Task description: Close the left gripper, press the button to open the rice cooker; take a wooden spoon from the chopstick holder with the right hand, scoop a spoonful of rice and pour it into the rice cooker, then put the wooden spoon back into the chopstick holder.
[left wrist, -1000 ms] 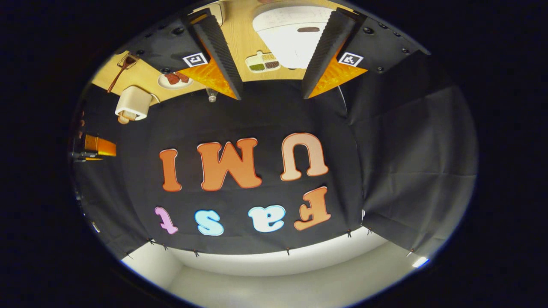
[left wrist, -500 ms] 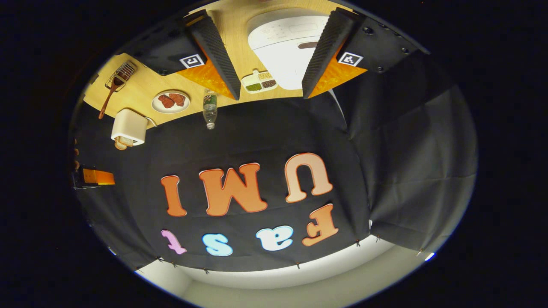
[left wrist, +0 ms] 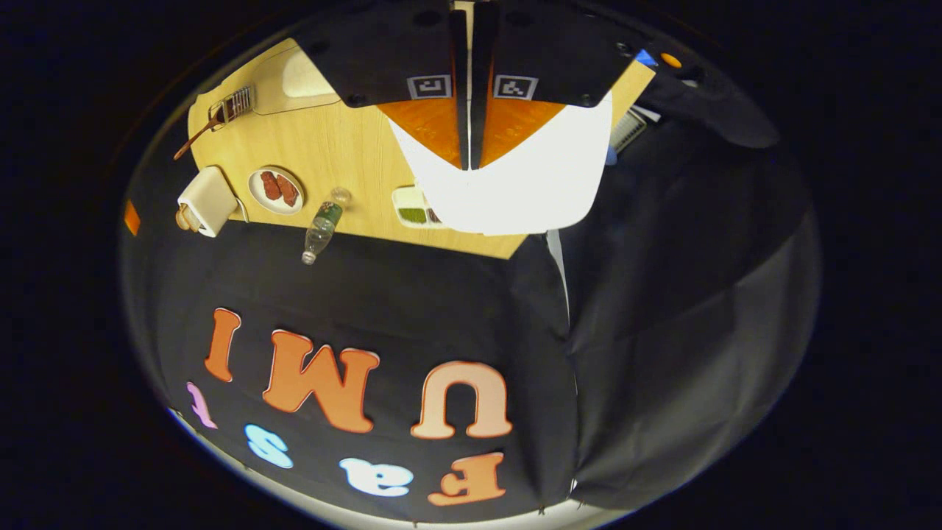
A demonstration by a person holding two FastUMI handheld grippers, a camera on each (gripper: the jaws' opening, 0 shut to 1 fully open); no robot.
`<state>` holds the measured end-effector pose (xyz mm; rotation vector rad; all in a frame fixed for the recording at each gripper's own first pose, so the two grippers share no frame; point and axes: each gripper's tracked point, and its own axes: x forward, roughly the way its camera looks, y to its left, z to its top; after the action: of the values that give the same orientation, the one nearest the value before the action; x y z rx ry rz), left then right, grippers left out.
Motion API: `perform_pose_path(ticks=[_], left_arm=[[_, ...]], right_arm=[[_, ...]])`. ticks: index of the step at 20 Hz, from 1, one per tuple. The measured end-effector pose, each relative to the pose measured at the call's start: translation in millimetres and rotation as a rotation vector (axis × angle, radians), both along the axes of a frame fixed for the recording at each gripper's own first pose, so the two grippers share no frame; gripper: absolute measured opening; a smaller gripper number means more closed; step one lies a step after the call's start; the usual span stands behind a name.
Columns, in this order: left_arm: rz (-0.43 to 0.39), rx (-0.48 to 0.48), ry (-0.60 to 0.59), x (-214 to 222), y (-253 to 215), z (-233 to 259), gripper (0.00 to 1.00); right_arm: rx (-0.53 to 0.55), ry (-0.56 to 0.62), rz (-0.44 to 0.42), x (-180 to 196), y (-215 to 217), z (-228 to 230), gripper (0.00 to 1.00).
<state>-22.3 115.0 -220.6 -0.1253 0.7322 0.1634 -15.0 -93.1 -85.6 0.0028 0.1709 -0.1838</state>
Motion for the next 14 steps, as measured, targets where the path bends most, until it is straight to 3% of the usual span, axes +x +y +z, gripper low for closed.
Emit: perform_pose_path(ticks=[1,3,6,11,14], left_arm=[[0.009,-0.042,0.059,-5.3,2.8,-7.4,0.05],[0.037,-0.115,0.163,-8.7,4.8,-28.1,0.07],[0.057,-0.158,0.285,-11.4,17.5,-49.8,0.03],[0.066,-0.225,0.370,-2.2,21.8,-69.7,0.07],[0.081,-0.245,0.357,5.4,26.6,-71.2,0.05]], right_arm=[[-0.002,0.005,-0.008,-3.3,-3.6,-2.2,0.95],[-0.004,0.017,-0.027,-8.3,-10.6,-7.0,0.95],[-0.006,0.032,-0.053,-16.0,-19.9,-12.0,0.95],[-0.007,0.045,-0.096,-29.0,-33.1,-15.8,0.95],[-0.008,0.052,-0.120,-36.7,-40.8,-19.2,0.95]])
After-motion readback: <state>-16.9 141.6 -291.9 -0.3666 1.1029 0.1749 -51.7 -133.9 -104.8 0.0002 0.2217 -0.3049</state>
